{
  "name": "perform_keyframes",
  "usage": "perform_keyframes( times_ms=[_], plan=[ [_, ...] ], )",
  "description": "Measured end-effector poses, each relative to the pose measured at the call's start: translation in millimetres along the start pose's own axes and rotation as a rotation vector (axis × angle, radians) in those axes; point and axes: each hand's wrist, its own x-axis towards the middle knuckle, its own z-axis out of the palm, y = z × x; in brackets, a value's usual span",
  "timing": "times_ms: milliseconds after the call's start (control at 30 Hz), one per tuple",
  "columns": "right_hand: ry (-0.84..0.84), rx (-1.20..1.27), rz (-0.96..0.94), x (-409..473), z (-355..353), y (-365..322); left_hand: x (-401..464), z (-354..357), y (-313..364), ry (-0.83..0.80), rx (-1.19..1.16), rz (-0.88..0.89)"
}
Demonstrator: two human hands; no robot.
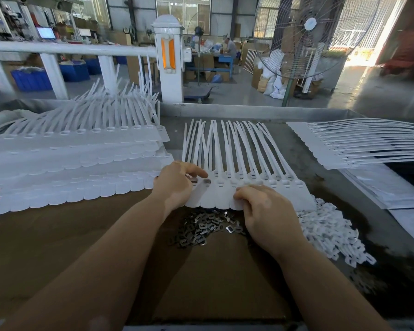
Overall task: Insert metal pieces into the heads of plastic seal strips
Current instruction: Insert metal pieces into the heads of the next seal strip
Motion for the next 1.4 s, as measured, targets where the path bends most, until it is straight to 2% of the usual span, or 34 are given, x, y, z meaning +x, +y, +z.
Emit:
perform_keyframes(
  times_ms=[267, 467, 667, 800, 1133, 1400],
  plan=[
    [-0.007, 0.012, 0.009, 1.3, 0.0, -0.1, -1.0, -2.7, 3.4, -0.037, 0.056, 0.036],
    [-0.015, 0.007, 0.008, 1.8, 0.1, -0.6, -2.4, 0.5, 1.4, 0.02, 0.021, 0.021],
    [-0.023, 0.009, 0.011, 1.6, 0.4, -0.5, -4.8, -1.3, 1.0, -0.015, 0.023, 0.054],
    [-0.018, 0.011, 0.009, 0.8, -0.4, -1.4, -6.3, 0.5, 0.4, 0.056, -0.029, 0.023],
    [-0.012, 0.017, 0.026, 1.3, 0.4, -1.8, -6.1, -0.8, -0.8, 0.007, -0.02, 0.042],
    [-0.011, 0.013, 0.025, 0.7, -0.1, -1.6, -7.7, 0.8, -1.8, 0.045, -0.082, 0.028]
  ],
)
